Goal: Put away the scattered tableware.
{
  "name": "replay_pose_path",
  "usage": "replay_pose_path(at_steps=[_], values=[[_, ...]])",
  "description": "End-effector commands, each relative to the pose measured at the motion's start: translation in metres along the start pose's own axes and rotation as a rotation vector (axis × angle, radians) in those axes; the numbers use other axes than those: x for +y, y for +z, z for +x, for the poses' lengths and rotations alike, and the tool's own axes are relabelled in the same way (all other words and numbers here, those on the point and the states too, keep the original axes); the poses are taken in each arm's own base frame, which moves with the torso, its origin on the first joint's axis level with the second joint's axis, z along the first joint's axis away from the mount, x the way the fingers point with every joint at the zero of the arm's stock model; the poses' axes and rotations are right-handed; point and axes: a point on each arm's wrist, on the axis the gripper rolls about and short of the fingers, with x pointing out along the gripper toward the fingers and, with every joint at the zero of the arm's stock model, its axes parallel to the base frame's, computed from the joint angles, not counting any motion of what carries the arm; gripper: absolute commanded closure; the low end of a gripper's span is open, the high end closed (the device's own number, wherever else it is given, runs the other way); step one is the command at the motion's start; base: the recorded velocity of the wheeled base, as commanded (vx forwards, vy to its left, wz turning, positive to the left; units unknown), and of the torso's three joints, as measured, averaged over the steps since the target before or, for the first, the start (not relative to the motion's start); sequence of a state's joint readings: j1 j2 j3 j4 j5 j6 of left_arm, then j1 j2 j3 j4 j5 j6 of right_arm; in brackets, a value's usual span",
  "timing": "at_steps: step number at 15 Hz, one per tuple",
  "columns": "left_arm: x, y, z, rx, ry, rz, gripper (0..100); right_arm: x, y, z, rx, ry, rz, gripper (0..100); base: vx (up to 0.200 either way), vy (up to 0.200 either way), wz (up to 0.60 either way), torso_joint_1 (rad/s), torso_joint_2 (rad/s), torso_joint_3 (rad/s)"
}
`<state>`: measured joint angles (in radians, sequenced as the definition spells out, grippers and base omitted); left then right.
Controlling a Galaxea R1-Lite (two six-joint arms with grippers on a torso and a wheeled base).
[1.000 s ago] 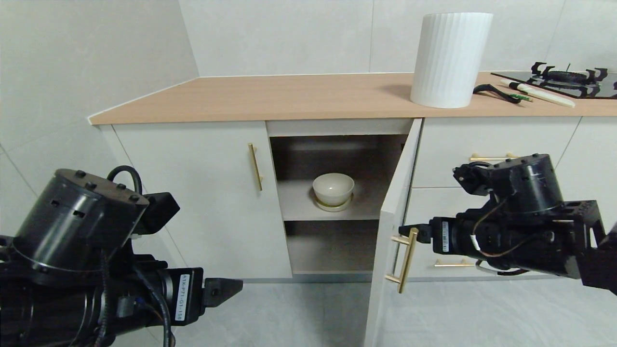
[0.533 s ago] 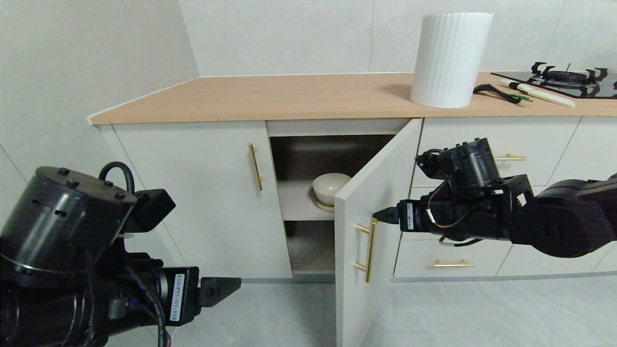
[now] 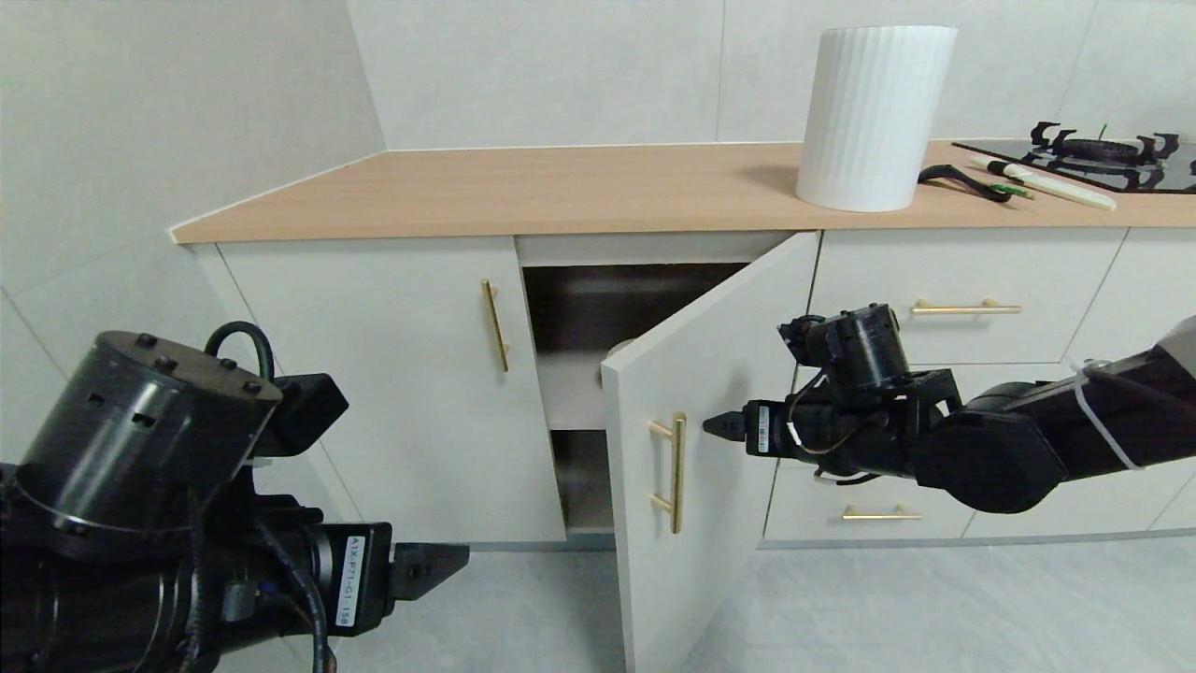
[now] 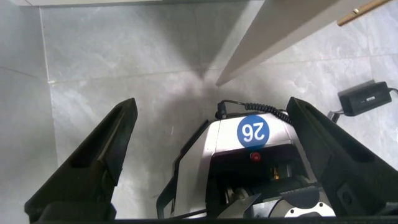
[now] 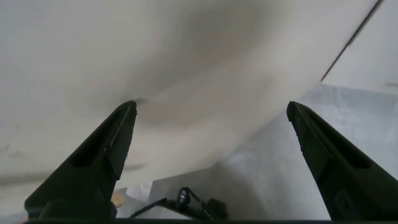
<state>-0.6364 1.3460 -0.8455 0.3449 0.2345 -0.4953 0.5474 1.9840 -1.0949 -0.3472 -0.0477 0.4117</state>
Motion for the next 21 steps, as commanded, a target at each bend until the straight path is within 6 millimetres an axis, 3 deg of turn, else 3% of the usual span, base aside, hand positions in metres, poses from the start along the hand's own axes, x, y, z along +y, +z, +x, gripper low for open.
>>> replay_pose_path(at_steps=[1,12,21], values=[[0.000,0.000,0.001,0.002,0.002,0.000,0,-0.003,-0.006,0.010,0.014,-0.014,0.002,0,0.200,0.000,0.00,-0.012,-0.01,0.012],[0.000,-0.001,0.003,0.011,0.007,0.004,0,-0.002,-0.007,0.019,-0.023,0.003,0.069,0,0.018,0.000,0.00,0.000,0.00,0.000],[0.000,-0.002,0.004,0.017,0.010,0.005,0,0.000,0.003,0.066,-0.175,-0.080,0.235,0,0.000,0.000,0.00,0.000,0.00,0.000]])
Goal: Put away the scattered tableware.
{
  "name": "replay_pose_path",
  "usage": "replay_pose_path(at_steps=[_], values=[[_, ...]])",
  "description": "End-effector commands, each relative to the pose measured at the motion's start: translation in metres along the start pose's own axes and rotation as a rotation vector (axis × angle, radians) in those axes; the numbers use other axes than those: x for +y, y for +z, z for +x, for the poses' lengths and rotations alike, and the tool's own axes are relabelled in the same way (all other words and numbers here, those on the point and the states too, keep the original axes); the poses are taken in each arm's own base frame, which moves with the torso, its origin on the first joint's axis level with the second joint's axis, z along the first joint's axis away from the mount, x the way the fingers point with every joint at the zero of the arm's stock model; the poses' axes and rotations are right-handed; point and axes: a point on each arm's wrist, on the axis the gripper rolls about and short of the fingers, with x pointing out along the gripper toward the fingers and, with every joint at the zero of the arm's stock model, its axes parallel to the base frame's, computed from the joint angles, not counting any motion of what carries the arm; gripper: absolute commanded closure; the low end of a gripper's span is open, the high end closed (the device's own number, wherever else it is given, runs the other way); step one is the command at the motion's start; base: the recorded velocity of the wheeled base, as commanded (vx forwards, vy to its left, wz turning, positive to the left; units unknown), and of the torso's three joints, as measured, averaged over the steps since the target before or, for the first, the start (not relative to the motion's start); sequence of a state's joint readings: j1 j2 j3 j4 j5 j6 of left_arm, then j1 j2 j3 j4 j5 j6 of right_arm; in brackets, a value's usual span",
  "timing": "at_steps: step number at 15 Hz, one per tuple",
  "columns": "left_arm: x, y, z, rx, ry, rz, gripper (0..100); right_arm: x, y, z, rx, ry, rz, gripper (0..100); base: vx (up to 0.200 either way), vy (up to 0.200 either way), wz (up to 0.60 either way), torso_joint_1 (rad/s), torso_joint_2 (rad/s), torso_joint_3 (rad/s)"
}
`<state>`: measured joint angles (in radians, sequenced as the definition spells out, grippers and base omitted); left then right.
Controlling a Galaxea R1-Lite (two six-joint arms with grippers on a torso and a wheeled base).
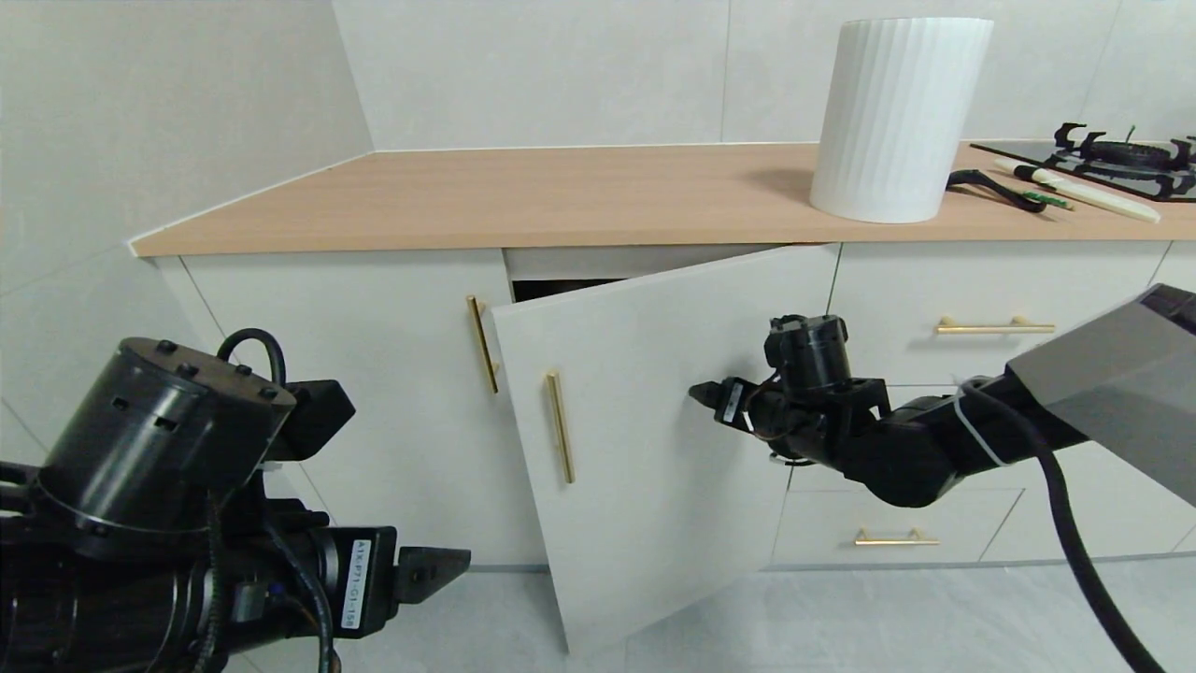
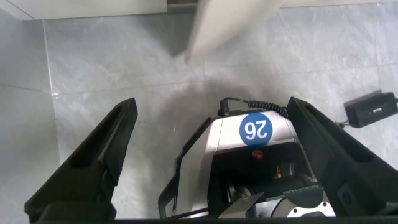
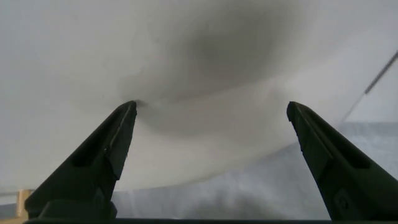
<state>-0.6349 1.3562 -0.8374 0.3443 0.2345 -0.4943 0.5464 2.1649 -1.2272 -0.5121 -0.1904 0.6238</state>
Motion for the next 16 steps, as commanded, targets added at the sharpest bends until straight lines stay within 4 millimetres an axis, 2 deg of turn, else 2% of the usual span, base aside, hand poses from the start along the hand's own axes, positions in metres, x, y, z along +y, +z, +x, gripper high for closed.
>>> replay_pose_path(at_steps=[1,6,16], values=[[0.000,0.000,0.000,0.002,0.001,0.001,0,-0.002,-0.003,0.018,-0.027,-0.029,0.018,0,0.000,0.000,0.00,0.000,0.00,0.000],[0.000,0.000,0.000,0.002,0.001,0.001,0,-0.009,-0.003,0.047,-0.123,-0.105,0.045,0,0.000,0.000,0.00,0.000,0.00,0.000],[0.000,0.000,0.000,0.002,0.001,-0.001,0,-0.021,-0.005,0.073,-0.208,-0.217,0.054,0,0.000,0.000,0.00,0.000,0.00,0.000]])
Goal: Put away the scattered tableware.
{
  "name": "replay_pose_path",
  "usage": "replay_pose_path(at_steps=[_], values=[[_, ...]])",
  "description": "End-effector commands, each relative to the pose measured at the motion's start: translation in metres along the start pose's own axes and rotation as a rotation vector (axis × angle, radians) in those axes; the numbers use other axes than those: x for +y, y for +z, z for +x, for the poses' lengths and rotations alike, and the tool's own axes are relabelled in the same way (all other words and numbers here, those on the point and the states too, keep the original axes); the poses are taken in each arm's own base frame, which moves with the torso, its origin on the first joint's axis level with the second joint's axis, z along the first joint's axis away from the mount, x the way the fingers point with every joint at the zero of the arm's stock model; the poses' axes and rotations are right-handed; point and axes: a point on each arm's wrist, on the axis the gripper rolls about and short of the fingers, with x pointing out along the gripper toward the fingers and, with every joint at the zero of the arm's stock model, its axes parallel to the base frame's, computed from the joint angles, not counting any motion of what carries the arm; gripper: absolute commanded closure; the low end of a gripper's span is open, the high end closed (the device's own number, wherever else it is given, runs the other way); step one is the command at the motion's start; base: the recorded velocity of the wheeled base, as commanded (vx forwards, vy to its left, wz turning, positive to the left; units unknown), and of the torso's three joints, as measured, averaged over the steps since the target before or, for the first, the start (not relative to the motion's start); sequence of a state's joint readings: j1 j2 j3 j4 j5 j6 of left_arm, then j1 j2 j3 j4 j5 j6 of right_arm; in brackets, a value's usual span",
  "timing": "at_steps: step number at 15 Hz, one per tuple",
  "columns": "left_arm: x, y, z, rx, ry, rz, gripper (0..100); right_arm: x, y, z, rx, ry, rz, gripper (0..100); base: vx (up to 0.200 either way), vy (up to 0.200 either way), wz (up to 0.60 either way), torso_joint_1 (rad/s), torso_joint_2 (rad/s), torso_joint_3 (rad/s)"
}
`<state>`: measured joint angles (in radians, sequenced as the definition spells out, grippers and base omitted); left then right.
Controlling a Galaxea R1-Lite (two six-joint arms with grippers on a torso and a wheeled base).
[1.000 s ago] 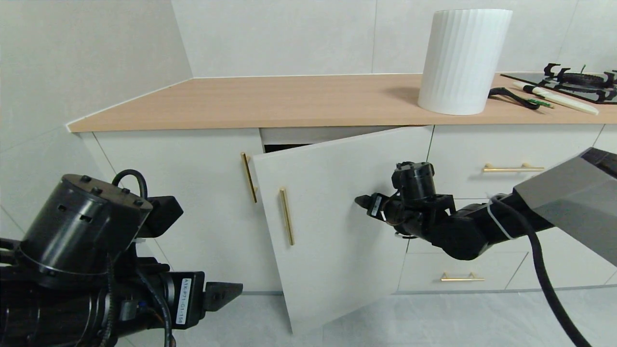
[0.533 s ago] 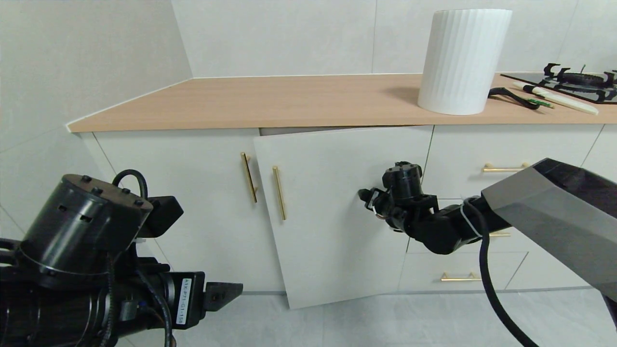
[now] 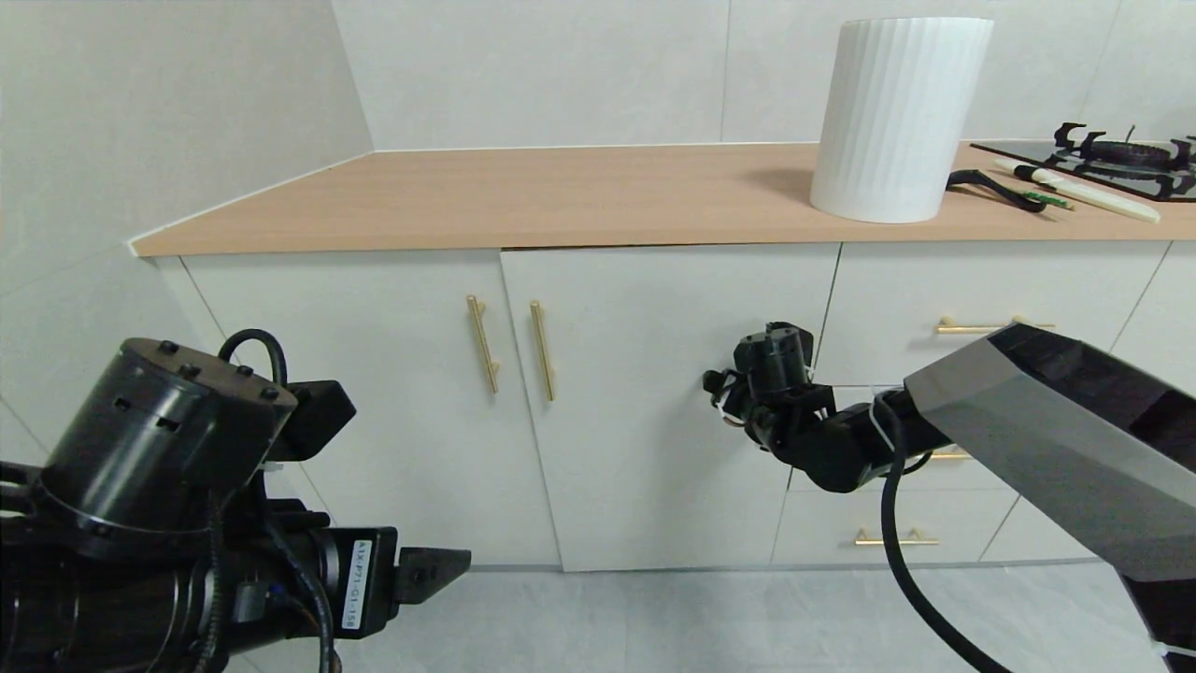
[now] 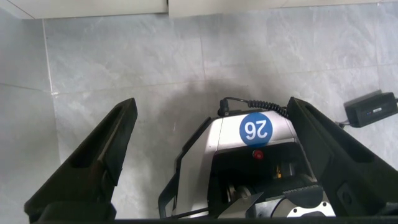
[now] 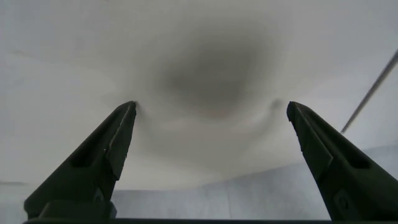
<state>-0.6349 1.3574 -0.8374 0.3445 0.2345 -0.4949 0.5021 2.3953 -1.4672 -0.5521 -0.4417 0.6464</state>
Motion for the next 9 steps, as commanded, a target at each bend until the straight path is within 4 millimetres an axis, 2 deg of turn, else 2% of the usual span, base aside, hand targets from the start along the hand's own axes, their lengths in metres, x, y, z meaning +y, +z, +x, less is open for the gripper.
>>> replay_pose_path(at_steps=[1,6,9], values=[[0.000,0.000,0.000,0.001,0.000,0.000,0,-0.003,-0.005,0.010,-0.013,-0.025,0.000,0,0.000,0.000,0.00,0.000,0.00,0.000],[0.000,0.000,0.000,-0.001,0.000,-0.001,0,-0.003,-0.005,0.013,-0.030,-0.045,-0.002,0,0.000,0.000,0.00,0.000,0.00,0.000],[0.000,0.000,0.000,-0.001,0.000,-0.001,0,-0.001,-0.002,-0.004,0.002,-0.018,-0.009,0,0.000,0.000,0.00,0.000,0.00,0.000]])
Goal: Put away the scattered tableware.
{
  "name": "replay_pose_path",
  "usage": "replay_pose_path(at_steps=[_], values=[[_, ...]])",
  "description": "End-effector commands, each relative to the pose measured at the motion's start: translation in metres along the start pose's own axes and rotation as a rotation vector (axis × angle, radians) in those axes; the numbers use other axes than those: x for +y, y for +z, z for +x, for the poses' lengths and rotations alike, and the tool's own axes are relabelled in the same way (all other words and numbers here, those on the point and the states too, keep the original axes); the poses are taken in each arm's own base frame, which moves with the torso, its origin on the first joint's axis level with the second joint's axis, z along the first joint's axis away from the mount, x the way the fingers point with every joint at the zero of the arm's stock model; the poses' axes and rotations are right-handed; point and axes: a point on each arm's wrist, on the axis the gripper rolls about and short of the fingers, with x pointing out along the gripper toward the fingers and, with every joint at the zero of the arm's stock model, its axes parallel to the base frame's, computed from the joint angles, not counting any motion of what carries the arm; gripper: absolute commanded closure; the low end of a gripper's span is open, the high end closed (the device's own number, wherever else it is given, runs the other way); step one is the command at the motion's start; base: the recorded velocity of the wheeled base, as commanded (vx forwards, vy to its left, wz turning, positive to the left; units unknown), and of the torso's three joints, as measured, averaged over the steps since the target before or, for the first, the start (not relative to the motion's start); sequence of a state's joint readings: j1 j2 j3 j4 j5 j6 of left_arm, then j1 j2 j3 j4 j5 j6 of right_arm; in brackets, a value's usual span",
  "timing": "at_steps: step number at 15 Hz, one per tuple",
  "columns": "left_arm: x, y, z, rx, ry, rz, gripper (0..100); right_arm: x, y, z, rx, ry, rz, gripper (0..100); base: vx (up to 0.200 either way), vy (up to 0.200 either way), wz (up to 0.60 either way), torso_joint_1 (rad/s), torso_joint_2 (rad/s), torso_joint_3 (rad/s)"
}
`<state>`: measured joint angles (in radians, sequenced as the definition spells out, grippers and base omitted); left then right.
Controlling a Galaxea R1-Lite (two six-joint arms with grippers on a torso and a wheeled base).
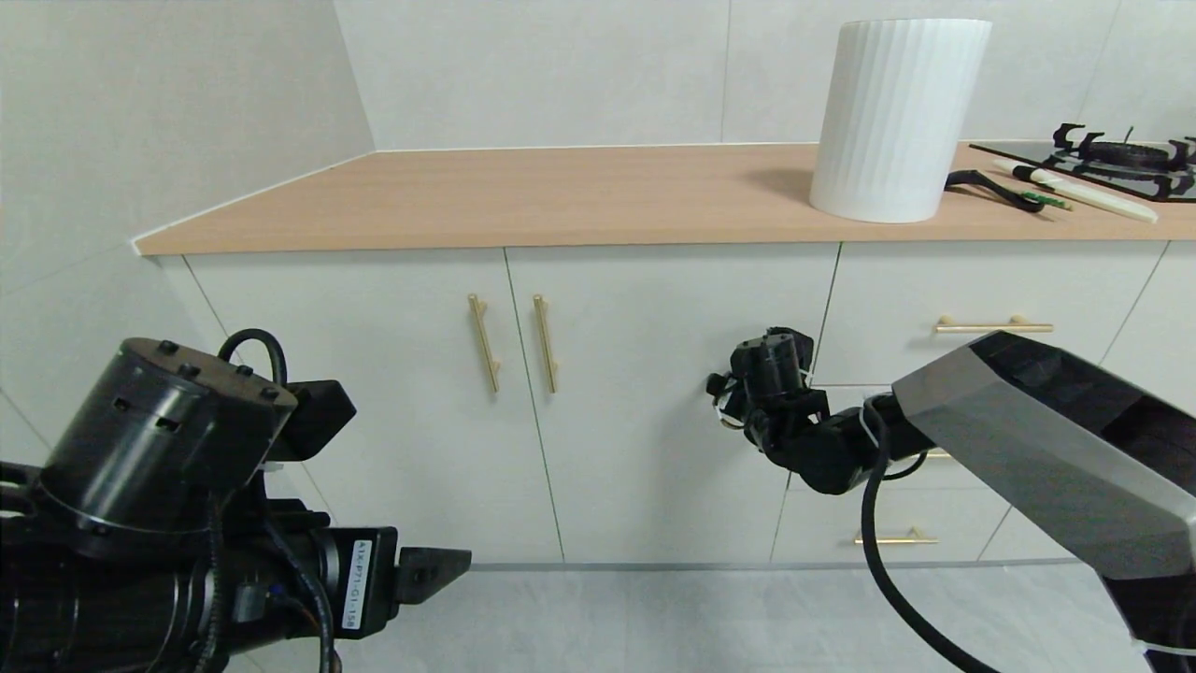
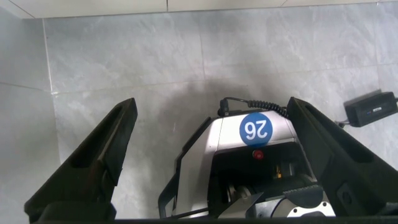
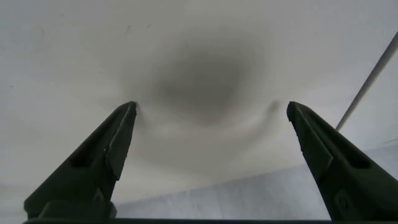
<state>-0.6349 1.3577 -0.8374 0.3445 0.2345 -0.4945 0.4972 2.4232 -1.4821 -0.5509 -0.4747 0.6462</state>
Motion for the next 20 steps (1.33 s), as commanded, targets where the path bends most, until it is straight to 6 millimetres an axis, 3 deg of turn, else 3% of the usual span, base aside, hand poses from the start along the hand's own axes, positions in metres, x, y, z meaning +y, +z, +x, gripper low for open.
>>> replay_pose_path(at_steps=[1,2,3,5,7,11,14,17,20], values=[[0.000,0.000,0.000,-0.001,0.000,-0.001,0,0.005,0.005,-0.025,0.056,0.063,-0.012,0,0.000,0.000,0.00,0.000,0.00,0.000],[0.000,0.000,0.000,0.000,0.000,-0.001,0,0.005,0.005,-0.032,0.086,0.088,-0.018,0,0.000,0.000,0.00,0.000,0.00,0.000],[0.000,0.000,0.000,-0.001,0.000,-0.001,0,-0.001,0.008,-0.060,0.196,0.180,-0.037,0,0.000,0.000,0.00,0.000,0.00,0.000],[0.000,0.000,0.000,-0.001,0.000,-0.001,0,-0.009,0.019,-0.094,0.335,0.339,-0.044,0,0.000,0.000,0.00,0.000,0.00,0.000],[0.000,0.000,0.000,0.000,0.000,0.001,0,-0.014,0.024,-0.112,0.409,0.408,-0.081,0,0.000,0.000,0.00,0.000,0.00,0.000],[0.001,0.000,-0.001,-0.016,0.002,-0.001,0,-0.017,0.027,-0.114,0.378,0.369,-0.141,0,0.000,0.000,0.00,0.000,0.00,0.000],[0.005,0.007,-0.001,-0.108,0.015,-0.034,0,-0.022,0.042,-0.126,0.283,0.287,-0.233,0,0.000,0.000,0.00,0.000,0.00,0.000],[0.021,0.009,-0.007,-0.214,0.074,-0.028,0,-0.038,0.062,-0.168,0.204,0.255,-0.302,0,0.000,0.000,0.00,0.000,0.00,0.000],[0.036,-0.004,-0.030,-0.315,0.070,0.006,0,-0.077,0.081,-0.226,0.130,0.221,-0.332,0,0.000,0.000,0.00,0.000,0.00,0.000]])
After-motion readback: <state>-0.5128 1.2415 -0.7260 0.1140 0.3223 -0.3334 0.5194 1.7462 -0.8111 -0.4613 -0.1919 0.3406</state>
